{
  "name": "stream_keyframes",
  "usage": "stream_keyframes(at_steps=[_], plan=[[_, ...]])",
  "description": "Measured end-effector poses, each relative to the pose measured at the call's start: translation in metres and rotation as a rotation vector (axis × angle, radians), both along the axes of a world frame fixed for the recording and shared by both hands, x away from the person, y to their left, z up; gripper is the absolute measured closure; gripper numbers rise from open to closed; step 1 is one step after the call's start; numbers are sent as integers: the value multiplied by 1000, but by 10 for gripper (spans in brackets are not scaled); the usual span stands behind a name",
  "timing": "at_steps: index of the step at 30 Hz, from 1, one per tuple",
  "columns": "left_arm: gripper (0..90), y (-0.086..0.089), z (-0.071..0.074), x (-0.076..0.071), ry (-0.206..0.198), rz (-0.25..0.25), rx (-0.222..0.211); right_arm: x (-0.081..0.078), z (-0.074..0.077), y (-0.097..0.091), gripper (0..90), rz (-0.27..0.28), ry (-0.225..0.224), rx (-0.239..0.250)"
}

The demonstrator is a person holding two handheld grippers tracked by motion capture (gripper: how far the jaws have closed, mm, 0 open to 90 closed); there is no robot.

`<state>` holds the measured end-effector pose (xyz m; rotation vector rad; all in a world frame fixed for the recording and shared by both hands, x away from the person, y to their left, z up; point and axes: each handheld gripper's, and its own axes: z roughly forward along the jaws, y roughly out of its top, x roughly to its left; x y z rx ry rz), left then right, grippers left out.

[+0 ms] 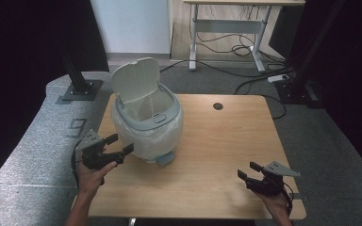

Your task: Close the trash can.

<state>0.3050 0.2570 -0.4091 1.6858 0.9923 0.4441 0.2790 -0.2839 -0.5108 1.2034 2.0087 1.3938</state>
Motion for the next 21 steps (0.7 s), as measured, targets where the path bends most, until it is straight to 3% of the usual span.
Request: stream_keyframes(at_steps=[21], plan=[[160, -2, 28, 19, -39, 22, 26, -1, -4, -2, 318, -8, 14, -13]])
